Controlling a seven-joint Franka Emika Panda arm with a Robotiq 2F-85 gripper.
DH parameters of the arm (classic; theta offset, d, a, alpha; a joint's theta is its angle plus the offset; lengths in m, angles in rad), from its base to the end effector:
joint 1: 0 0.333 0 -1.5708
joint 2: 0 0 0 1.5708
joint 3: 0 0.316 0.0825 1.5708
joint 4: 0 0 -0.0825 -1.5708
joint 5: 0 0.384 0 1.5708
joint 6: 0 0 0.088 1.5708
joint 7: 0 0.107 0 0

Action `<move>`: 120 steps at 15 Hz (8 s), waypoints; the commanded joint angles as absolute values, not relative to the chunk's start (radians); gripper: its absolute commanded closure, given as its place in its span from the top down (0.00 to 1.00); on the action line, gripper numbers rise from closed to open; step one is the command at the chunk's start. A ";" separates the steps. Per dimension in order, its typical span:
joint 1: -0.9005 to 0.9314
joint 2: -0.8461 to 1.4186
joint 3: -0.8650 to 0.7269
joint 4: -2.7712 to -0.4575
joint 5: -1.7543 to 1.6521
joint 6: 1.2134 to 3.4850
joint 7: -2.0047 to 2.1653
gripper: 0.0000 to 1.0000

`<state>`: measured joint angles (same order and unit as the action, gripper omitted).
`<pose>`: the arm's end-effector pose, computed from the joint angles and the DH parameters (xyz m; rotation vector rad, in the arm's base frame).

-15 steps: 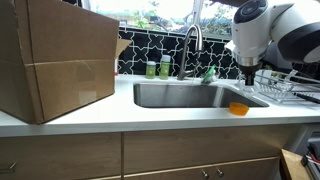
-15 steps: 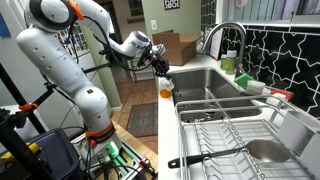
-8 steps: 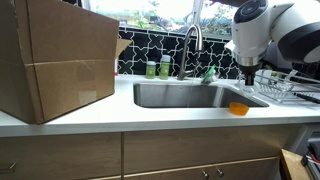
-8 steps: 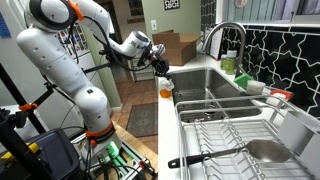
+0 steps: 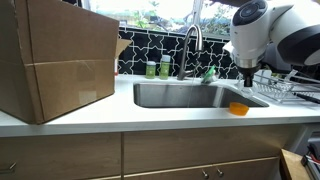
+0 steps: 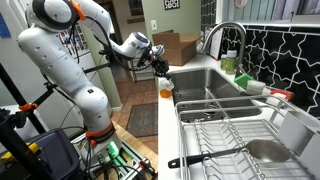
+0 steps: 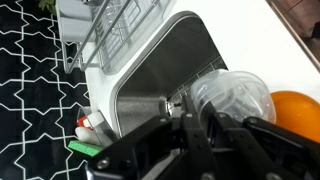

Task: Pour the water, which is in the cup, into the bowl, then pour that water into the sink

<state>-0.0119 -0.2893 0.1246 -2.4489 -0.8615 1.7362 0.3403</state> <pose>0.4129 -0.0222 0.4090 2.2204 0.1179 -0.2489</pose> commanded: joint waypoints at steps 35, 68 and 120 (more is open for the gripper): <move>0.103 -0.138 0.139 -2.429 -1.064 1.529 0.440 0.03; 0.114 -0.260 0.109 -2.465 -1.014 1.664 0.468 0.03; -0.032 -0.245 -0.020 -2.432 -0.200 2.284 0.150 0.03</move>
<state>-0.0195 -0.2597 -0.0072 -2.4167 -0.2428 2.2141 0.1831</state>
